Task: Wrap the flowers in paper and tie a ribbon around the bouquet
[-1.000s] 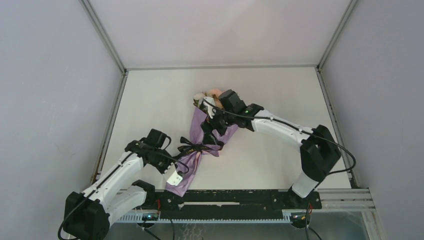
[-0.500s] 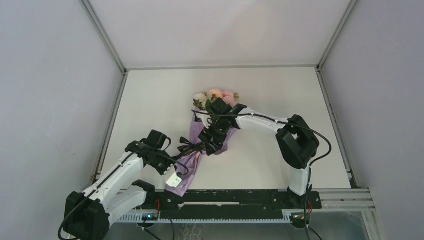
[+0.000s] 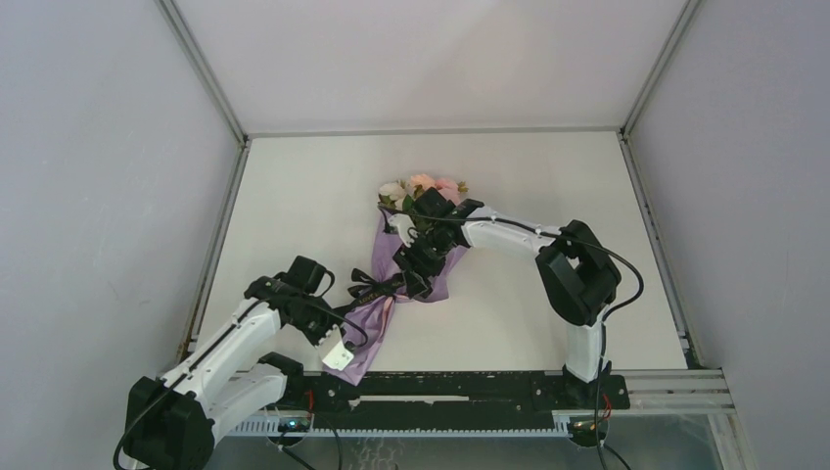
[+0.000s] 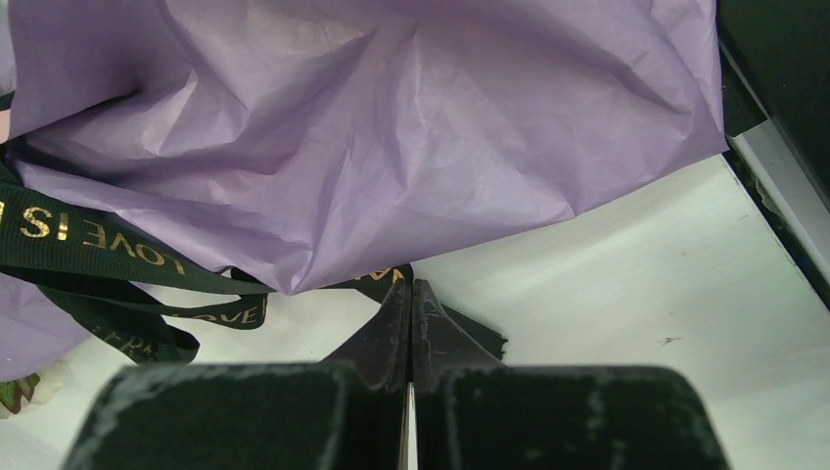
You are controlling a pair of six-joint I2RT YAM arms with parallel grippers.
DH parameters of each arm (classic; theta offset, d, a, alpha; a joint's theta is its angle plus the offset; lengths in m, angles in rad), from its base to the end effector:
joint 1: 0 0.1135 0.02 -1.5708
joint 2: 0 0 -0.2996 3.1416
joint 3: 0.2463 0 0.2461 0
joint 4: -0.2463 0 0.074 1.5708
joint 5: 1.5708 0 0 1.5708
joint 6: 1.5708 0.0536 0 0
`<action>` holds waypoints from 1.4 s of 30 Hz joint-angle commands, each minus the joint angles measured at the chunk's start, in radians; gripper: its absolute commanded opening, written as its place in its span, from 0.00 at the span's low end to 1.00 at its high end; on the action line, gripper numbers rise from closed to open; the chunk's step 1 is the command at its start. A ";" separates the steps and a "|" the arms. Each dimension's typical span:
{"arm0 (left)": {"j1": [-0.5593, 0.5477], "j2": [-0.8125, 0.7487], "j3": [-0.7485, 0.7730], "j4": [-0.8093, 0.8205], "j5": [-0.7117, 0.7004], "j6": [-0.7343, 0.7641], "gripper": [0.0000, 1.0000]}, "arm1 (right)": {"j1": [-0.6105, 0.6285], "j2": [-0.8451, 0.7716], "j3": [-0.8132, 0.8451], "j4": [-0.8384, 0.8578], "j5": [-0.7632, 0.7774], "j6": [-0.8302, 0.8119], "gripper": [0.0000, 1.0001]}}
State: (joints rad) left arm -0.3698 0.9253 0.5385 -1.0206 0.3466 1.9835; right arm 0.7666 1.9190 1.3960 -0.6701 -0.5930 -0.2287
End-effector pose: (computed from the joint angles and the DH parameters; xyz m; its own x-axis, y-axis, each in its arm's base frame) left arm 0.0901 -0.0544 0.1956 0.7276 0.6420 -0.2418 0.6857 -0.6704 0.2835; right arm 0.2692 0.3009 0.2178 -0.4880 -0.7310 -0.4769 -0.8566 0.2963 0.4223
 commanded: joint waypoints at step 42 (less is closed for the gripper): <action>0.201 0.185 0.060 0.492 0.291 -0.213 0.69 | 0.041 -0.109 -0.082 0.160 0.060 0.185 0.00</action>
State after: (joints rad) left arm -0.1677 1.1366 0.5823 -0.4221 0.5560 1.6207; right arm 0.8066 1.8580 1.3174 -0.5510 -0.5304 -0.0628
